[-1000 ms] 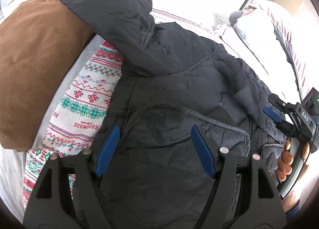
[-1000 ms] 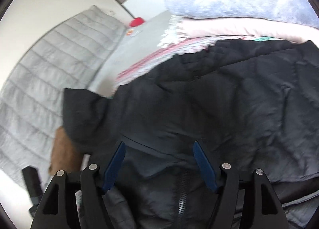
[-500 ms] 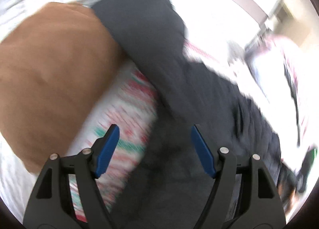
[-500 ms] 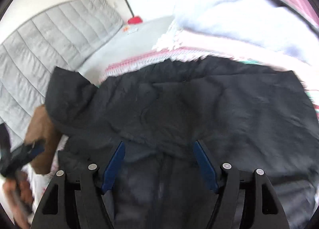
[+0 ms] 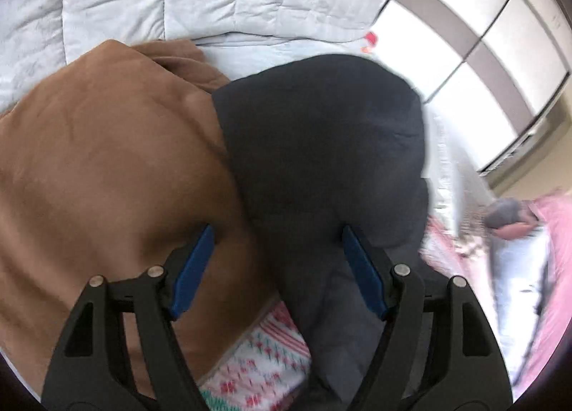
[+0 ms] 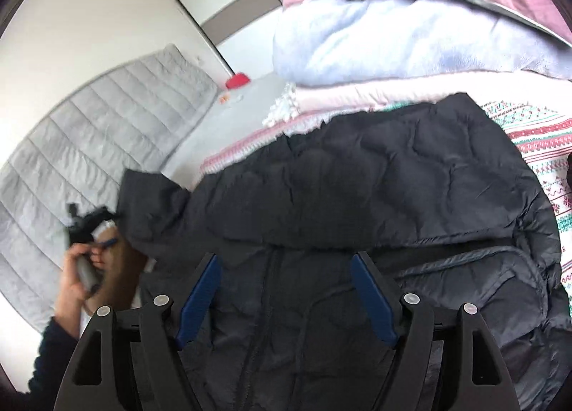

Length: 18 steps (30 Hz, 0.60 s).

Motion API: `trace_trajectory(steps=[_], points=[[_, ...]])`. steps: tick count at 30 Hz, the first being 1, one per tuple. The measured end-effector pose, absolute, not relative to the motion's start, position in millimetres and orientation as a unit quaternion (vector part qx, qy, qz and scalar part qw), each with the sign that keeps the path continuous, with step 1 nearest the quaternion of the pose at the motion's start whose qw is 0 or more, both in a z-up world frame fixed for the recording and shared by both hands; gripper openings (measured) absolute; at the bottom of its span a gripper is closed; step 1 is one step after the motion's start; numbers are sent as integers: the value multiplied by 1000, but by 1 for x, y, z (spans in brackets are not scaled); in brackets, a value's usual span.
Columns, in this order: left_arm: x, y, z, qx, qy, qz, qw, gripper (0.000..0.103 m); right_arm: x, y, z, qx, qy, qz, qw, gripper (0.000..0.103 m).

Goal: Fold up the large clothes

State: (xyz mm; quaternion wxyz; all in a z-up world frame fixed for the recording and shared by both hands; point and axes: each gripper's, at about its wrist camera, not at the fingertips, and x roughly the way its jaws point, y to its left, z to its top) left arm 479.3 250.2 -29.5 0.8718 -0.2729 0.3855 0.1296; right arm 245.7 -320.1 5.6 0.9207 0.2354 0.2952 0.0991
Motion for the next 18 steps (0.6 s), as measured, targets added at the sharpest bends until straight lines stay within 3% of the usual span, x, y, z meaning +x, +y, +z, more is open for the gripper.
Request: trace_trajectory(steps=[1, 2, 3, 5, 8, 12, 18], points=[[485, 247, -32, -263, 388, 139, 872, 74, 242, -324, 8, 243, 289, 100, 920, 77], [489, 242, -32, -251, 380, 146, 878, 63, 239, -328, 12, 249, 287, 101, 919, 77], [488, 240, -30, -243, 370, 145, 885, 33, 238, -332, 13, 254, 285, 103, 918, 77], [491, 236, -24, -251, 365, 119, 889, 3, 234, -344, 15, 284, 277, 114, 911, 77], [475, 220, 6, -263, 295, 68, 916, 3, 230, -355, 16, 308, 273, 111, 905, 77], [450, 139, 55, -153, 232, -30, 960, 3, 226, -367, 15, 326, 272, 98, 900, 77], [407, -7, 37, -33, 289, -219, 931, 5, 228, -376, 7, 336, 280, 82, 895, 77]])
